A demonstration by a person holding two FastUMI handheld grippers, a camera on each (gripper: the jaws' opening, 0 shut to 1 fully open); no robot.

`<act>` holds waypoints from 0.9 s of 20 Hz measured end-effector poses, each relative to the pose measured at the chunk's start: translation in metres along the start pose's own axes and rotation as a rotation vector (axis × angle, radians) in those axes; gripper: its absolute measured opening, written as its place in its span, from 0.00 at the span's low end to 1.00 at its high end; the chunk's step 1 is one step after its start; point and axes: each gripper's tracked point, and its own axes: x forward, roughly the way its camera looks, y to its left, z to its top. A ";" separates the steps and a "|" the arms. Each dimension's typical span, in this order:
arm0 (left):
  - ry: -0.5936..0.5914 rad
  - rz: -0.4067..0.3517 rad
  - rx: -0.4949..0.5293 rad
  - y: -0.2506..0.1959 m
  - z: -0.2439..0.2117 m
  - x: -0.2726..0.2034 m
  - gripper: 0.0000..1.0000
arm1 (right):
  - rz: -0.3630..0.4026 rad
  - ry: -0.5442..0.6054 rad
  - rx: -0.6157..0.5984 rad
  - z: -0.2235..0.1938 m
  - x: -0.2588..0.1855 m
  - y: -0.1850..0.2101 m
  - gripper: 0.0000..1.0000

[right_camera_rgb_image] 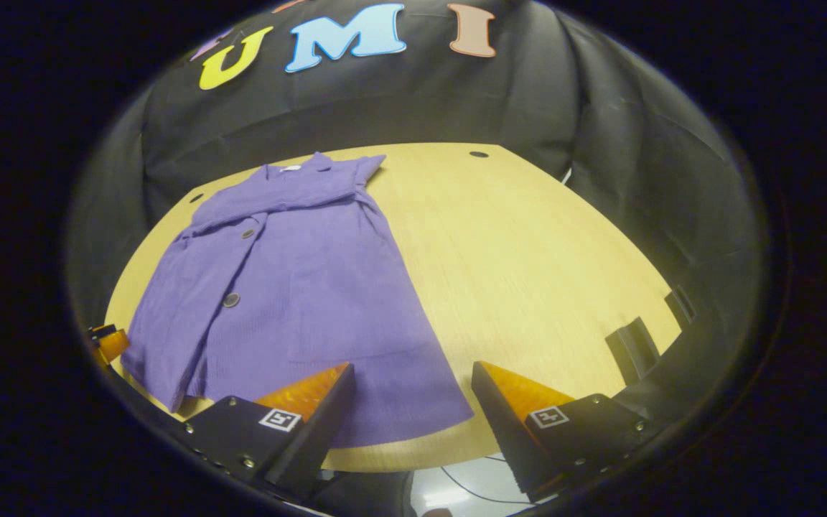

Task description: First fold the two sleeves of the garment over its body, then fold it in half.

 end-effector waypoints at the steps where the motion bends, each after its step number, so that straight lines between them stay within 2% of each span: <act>1: 0.008 0.007 -0.003 0.005 -0.007 0.000 1.00 | -0.004 0.002 0.005 -0.002 0.000 -0.002 0.99; 7: 0.009 0.030 -0.022 0.019 -0.027 0.003 1.00 | 0.034 0.029 0.043 -0.014 0.004 0.009 0.99; 12: 0.002 0.030 0.036 0.002 -0.028 0.012 1.00 | 0.044 0.039 0.005 -0.022 0.004 0.023 1.00; 13: 0.007 0.029 0.038 0.000 -0.028 0.014 0.94 | 0.040 0.039 0.018 -0.023 0.004 0.024 1.00; 14: 0.008 0.022 0.044 -0.003 -0.026 0.014 1.00 | 0.036 0.033 0.027 -0.023 0.005 0.024 1.00; 17: 0.009 0.003 0.056 -0.016 -0.025 0.019 0.74 | 0.044 0.038 0.020 -0.024 0.005 0.030 0.98; 18: 0.009 -0.002 0.061 -0.020 -0.025 0.020 0.66 | 0.047 0.041 0.014 -0.023 0.004 0.033 0.87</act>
